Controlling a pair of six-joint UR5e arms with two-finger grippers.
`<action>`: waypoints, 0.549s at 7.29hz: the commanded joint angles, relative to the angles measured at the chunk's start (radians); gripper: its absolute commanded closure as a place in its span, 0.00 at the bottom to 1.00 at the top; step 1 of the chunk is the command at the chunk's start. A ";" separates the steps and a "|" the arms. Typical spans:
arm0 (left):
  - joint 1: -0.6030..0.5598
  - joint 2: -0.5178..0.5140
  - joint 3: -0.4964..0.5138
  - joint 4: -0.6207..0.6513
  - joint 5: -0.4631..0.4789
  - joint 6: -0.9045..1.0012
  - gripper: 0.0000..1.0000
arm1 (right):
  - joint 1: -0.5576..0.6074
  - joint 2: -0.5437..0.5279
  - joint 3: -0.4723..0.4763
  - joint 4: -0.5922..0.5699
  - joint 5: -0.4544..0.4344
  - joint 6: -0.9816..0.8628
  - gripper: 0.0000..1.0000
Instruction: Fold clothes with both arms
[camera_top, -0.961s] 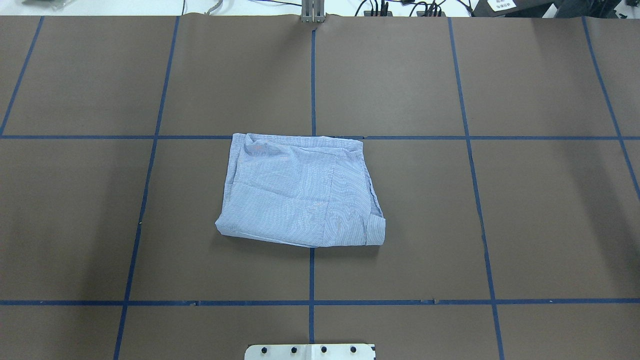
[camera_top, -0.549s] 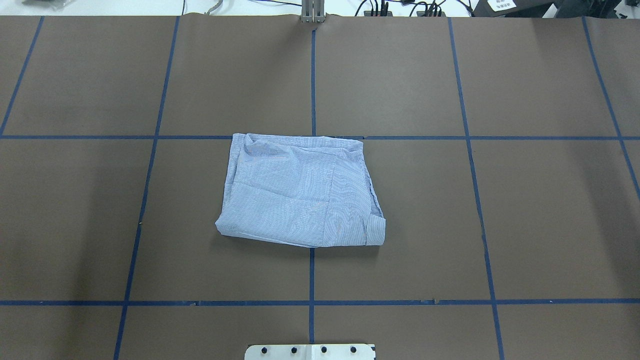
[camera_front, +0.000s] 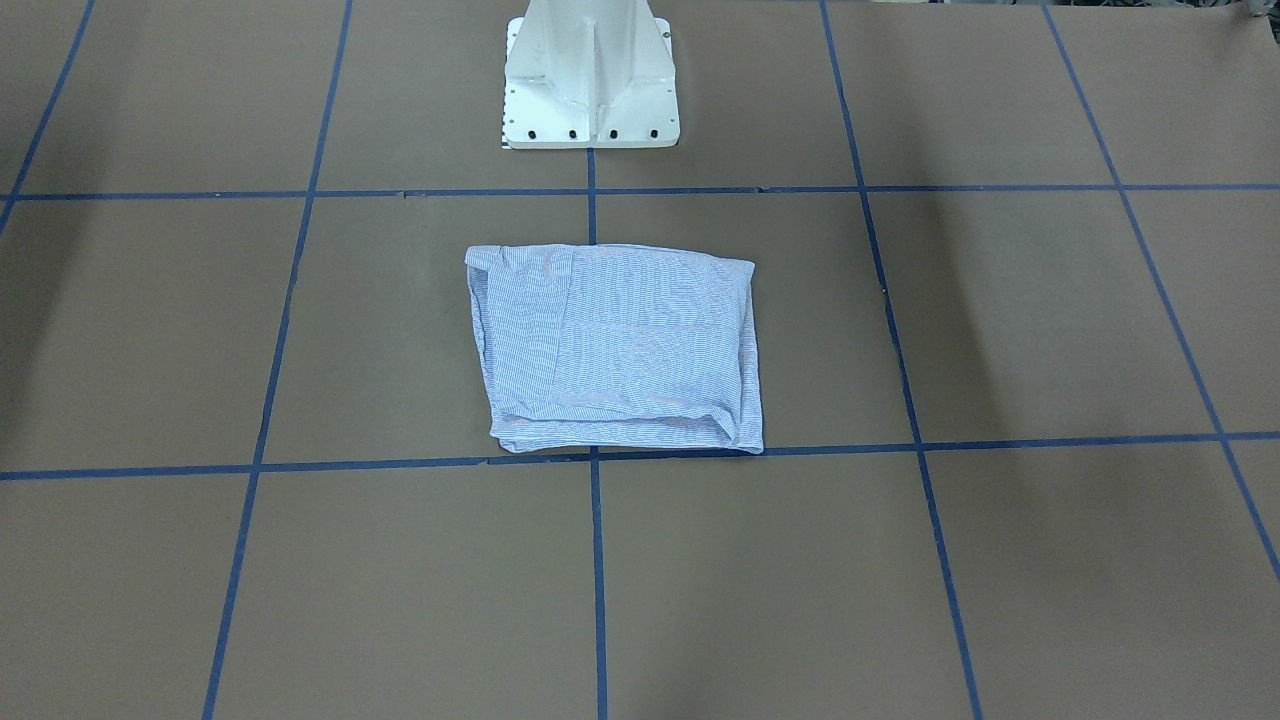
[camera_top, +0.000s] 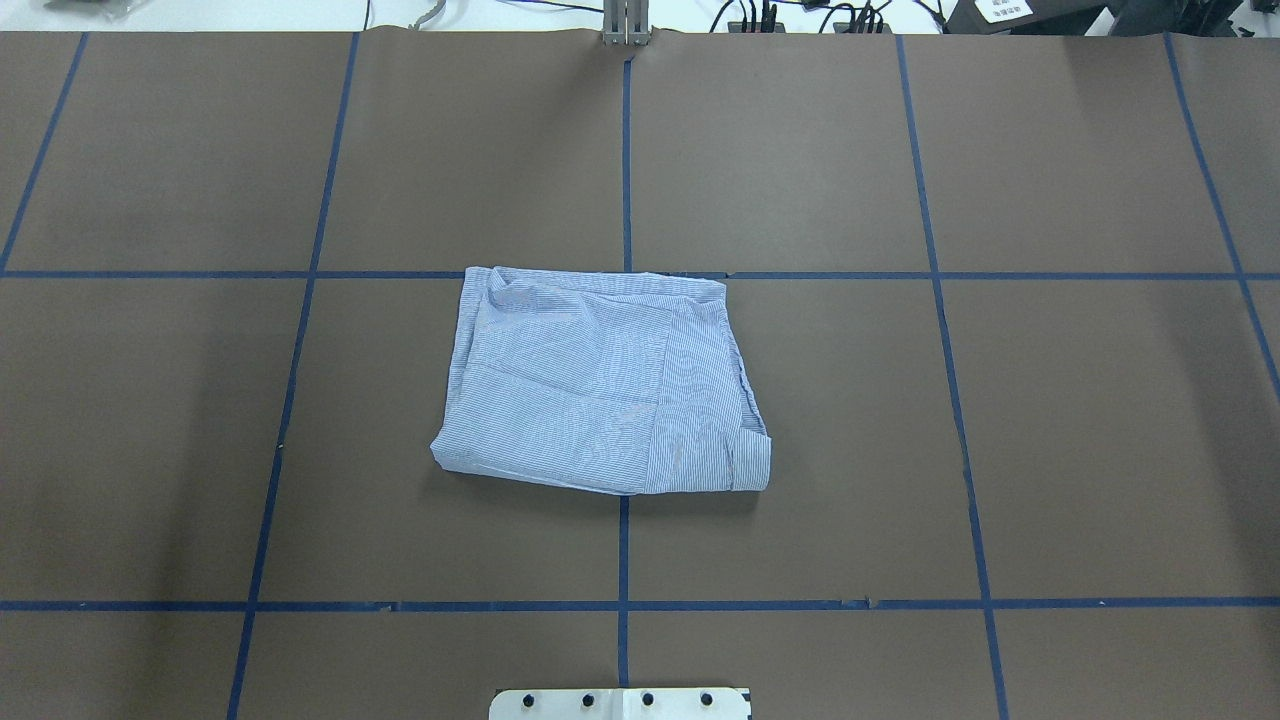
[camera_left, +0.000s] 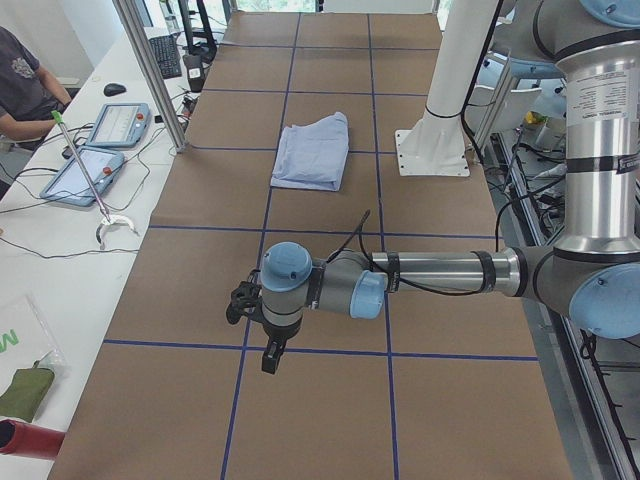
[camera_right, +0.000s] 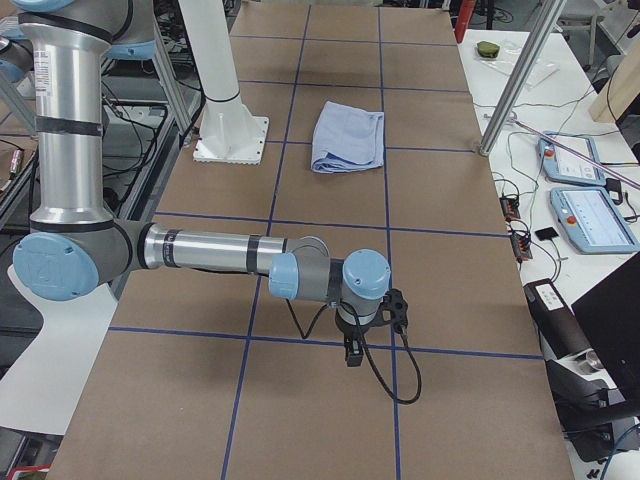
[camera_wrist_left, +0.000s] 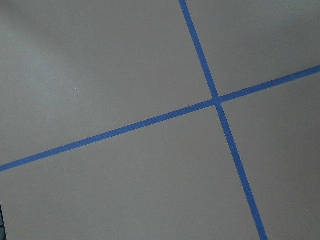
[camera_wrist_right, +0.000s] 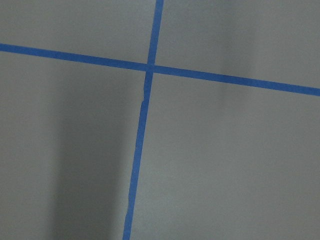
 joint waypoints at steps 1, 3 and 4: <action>0.008 0.000 -0.051 0.116 -0.011 -0.034 0.00 | 0.000 -0.001 0.001 0.000 0.032 0.053 0.00; 0.008 0.001 -0.054 0.120 -0.012 -0.040 0.00 | 0.000 -0.003 0.000 0.000 0.049 0.112 0.00; 0.008 0.001 -0.054 0.118 -0.012 -0.040 0.00 | 0.000 -0.004 0.001 0.001 0.049 0.110 0.00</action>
